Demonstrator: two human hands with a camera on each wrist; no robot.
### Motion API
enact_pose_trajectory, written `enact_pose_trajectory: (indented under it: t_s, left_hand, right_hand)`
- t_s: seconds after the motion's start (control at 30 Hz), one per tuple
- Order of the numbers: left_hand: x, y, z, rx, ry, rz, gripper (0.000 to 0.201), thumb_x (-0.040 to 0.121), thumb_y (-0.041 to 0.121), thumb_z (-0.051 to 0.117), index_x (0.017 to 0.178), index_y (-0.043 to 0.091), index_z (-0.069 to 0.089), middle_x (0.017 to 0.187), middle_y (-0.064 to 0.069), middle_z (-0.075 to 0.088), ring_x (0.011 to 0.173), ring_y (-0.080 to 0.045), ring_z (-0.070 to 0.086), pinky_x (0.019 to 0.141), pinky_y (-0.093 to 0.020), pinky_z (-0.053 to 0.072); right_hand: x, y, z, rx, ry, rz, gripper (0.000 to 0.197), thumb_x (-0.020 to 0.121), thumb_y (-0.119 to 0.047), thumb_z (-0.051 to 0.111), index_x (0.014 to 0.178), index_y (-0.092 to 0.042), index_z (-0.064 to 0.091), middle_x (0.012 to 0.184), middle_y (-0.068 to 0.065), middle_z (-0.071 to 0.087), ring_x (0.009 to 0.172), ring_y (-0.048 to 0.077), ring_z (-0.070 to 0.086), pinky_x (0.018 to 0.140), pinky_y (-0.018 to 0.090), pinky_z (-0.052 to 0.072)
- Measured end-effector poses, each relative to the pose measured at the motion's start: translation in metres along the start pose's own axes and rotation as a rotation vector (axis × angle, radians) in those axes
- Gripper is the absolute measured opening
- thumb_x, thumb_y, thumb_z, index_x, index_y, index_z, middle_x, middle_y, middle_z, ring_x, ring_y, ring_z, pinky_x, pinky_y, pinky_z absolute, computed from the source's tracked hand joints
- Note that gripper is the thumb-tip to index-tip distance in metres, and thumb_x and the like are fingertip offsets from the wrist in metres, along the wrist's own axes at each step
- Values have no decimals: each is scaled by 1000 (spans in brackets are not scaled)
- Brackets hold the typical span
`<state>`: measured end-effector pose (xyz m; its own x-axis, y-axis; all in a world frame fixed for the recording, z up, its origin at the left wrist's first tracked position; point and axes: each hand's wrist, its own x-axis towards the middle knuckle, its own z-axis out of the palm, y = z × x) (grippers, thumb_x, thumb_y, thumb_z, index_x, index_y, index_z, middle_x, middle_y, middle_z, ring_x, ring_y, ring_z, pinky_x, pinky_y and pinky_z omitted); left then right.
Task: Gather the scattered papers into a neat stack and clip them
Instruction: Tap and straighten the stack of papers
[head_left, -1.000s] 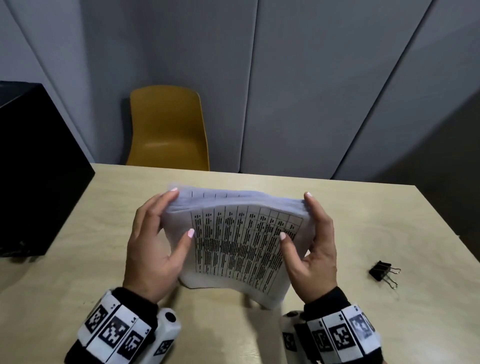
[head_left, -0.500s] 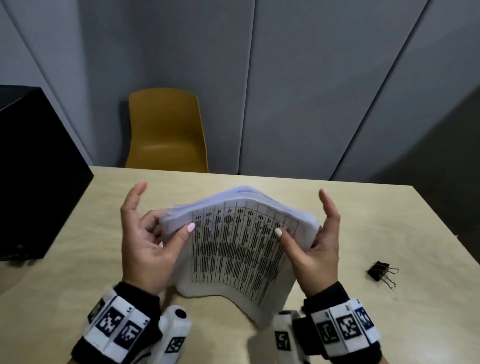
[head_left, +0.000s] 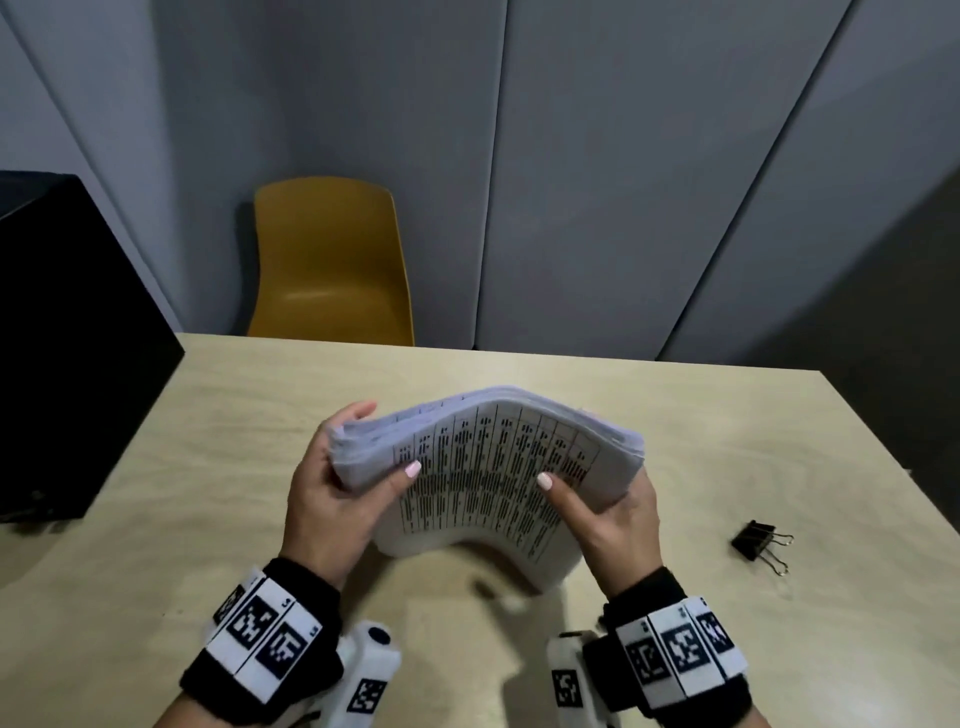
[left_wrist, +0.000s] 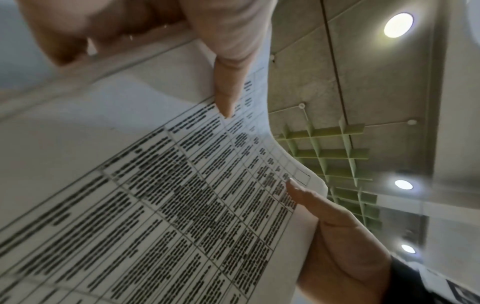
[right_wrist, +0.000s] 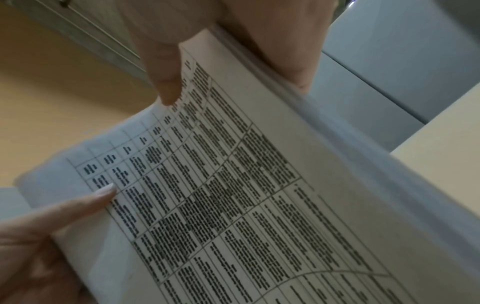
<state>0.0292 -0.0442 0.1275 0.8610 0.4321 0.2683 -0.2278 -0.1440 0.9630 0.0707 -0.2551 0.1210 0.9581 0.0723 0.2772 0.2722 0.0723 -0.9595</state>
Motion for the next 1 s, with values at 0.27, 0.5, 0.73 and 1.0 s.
enact_pose_trajectory:
  t_s: [0.27,0.5,0.73,1.0]
  left_hand:
    - [0,10,3,-137,140,5,115,38,82,66,134,33,24,125,-6,48,112,-12,51,89,-20,48]
    - [19,22,16,-231,335,-86,58,62,56,61,108,22,52,103,-9,65,76,3,63,66,-11,48]
    - [25,24,16,-315,393,-187,26,76,40,53,93,22,56,100,-10,69,100,-20,61,87,-32,46]
    - [28,21,19,-315,315,-196,23,88,41,43,93,22,55,104,-11,66,107,-19,60,96,-31,44]
  right_hand:
    - [-2,-9,3,46,32,-53,76,52,-37,71,121,-28,40,106,-5,55,87,-6,60,73,7,47]
    - [-2,-8,4,87,44,-67,71,52,-38,68,117,-29,42,108,-8,57,87,-10,60,73,5,46]
    - [-2,-6,5,110,32,-66,67,56,-21,76,116,-24,45,106,-3,55,87,-8,60,74,7,47]
    - [1,-1,1,49,26,-29,52,66,7,76,109,-17,57,86,-5,65,70,-5,63,63,9,49]
